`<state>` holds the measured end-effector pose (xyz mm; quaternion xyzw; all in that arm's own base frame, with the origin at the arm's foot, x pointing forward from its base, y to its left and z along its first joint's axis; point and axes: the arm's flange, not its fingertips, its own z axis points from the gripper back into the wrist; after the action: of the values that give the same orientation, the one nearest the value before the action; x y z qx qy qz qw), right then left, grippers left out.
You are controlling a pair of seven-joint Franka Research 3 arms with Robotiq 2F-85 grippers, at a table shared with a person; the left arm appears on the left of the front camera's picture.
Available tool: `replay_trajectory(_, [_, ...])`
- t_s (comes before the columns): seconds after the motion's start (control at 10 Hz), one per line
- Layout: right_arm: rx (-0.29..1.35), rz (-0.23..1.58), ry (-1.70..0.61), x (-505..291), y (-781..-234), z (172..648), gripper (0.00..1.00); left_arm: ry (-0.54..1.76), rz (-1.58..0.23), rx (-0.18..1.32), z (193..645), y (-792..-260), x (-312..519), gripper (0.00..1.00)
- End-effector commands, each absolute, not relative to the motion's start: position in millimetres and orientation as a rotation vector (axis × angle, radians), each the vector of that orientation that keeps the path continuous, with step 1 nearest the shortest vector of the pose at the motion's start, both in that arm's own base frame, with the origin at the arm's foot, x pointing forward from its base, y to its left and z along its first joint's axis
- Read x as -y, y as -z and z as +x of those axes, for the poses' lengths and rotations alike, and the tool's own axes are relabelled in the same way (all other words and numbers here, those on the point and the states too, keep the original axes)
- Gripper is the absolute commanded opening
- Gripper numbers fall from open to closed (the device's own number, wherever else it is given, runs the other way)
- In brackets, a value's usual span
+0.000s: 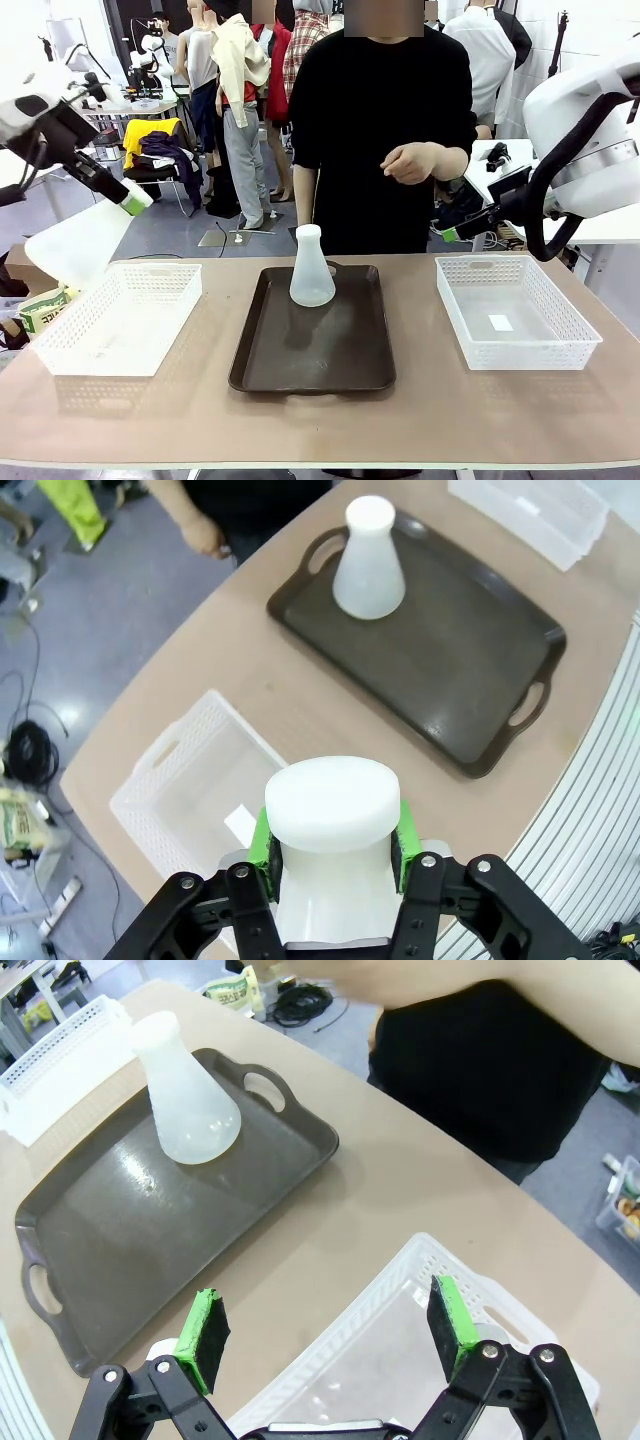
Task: Prepare the laboratory tools.
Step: Place the picked Big flask upright in the Handle tray as directed by the person.
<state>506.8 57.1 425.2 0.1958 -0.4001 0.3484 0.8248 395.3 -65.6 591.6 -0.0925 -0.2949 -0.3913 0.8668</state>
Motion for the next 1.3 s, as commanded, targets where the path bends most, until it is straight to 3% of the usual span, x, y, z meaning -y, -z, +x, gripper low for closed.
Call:
replay_trajectory(0.0, [0.833,0.416,-0.735,-57,-428,506,1.0,0.89,-0.278,0.65,394,-589,64,0.0])
replay_trajectory(0.3, [0.833,0.416,-0.735,-57,-428,506,1.0,0.793,-0.271,0.604,405,-587,55,0.0])
replay_trajectory(0.8, [0.833,0.416,-0.735,-57,-428,506,1.0,0.857,-0.254,0.635,396,-590,68,0.0])
replay_trajectory(1.0, [0.833,0.416,-0.735,-57,-428,506,1.0,1.075,-0.3,0.749,400,-591,106,0.0])
replay_trajectory(1.2, [0.833,0.416,-0.735,-57,-428,506,1.0,1.279,-0.515,0.797,401,-576,149,0.0])
